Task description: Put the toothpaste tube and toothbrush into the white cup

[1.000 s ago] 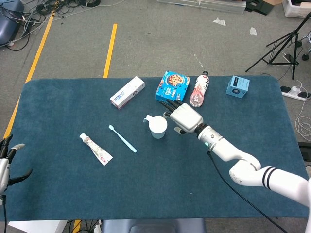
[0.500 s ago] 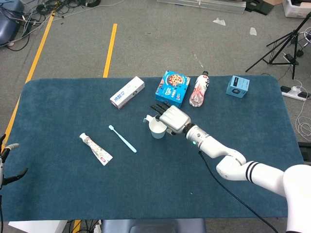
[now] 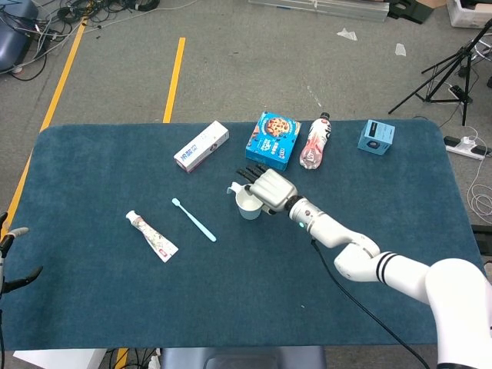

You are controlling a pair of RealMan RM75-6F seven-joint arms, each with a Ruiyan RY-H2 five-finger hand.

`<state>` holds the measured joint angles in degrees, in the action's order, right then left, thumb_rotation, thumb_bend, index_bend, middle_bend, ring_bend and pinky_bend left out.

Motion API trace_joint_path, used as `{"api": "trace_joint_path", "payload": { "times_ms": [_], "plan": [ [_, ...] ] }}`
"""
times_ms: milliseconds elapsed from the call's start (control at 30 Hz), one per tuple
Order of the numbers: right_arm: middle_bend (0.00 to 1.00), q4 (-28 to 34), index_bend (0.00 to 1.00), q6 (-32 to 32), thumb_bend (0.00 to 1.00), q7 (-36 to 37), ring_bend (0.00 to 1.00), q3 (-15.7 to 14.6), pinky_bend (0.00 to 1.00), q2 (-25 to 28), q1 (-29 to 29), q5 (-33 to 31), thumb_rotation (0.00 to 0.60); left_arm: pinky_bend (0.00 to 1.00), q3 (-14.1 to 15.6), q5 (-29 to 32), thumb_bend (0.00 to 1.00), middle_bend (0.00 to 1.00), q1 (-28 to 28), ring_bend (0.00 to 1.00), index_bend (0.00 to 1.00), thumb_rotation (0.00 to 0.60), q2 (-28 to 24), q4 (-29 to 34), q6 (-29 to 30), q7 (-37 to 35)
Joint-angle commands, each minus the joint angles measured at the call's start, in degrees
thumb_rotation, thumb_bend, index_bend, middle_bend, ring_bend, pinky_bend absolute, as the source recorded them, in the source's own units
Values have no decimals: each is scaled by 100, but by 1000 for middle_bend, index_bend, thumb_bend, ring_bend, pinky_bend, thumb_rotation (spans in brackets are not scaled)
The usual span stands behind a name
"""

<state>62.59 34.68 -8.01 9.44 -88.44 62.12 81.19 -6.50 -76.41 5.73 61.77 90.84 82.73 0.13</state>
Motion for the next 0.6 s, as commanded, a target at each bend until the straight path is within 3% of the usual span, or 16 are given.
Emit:
{"api": "trace_joint_path", "payload": {
  "times_ms": [33,433,600],
  "plan": [
    [0,-226,415,-28,226,82,0,-59,127,-172,67,31,600,0,-6,10,150,28,-2,0,242,600,-1,-5,-4,-19],
    [0,-1038,588,48,262,272,0,-190,127,-756,235,178,600,0,-17,22,150,28,-34,0,242,600,-42,-26,1,-127],
    [0,-1236,615,112,262,343,0,-205,127,-919,280,218,600,0,-21,17,150,28,-46,0,242,600,-54,-31,14,-158]
  ]
}}
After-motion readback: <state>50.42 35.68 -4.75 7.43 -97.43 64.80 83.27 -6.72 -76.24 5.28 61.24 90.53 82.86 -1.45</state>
